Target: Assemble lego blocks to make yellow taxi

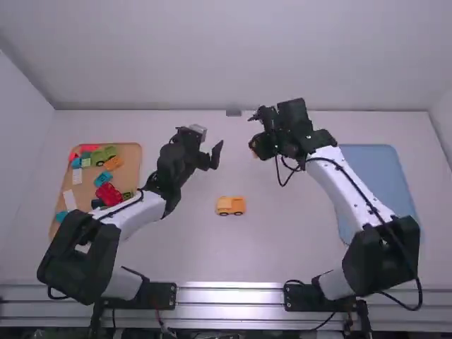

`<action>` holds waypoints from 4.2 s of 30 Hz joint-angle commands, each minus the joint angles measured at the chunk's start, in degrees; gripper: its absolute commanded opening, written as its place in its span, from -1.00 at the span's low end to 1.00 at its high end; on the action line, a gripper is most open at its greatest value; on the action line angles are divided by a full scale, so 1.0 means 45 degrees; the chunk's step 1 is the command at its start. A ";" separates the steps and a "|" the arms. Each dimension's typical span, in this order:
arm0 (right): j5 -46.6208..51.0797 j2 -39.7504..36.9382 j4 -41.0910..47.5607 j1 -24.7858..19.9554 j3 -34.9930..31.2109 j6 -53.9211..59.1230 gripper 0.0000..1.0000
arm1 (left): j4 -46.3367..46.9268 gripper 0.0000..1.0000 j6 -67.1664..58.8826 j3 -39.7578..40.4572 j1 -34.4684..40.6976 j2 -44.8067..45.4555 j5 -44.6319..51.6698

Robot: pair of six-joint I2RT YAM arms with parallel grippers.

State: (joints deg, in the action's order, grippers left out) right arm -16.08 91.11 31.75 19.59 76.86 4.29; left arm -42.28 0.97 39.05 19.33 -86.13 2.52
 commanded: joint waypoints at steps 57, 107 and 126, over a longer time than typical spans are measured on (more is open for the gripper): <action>0.1685 0.0495 -0.4080 -0.0010 -0.7247 -2.0021 -1.00 | 0.2118 0.98 -0.2608 -0.0243 -0.0058 0.2875 -0.1773; -0.0447 0.1894 0.0520 -0.1705 -0.2778 -1.9380 0.98 | 0.2317 0.98 -0.2089 -0.0243 -0.0058 0.2880 -0.1778; 0.0141 0.1826 0.1239 -0.1928 0.3356 -0.5280 0.98 | 0.3478 0.98 -0.1545 -0.0238 -0.0058 0.2880 -0.3283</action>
State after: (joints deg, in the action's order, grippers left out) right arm -5.21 100.18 40.73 10.68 90.37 -39.90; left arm -26.72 -6.87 38.28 19.09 -73.80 -11.70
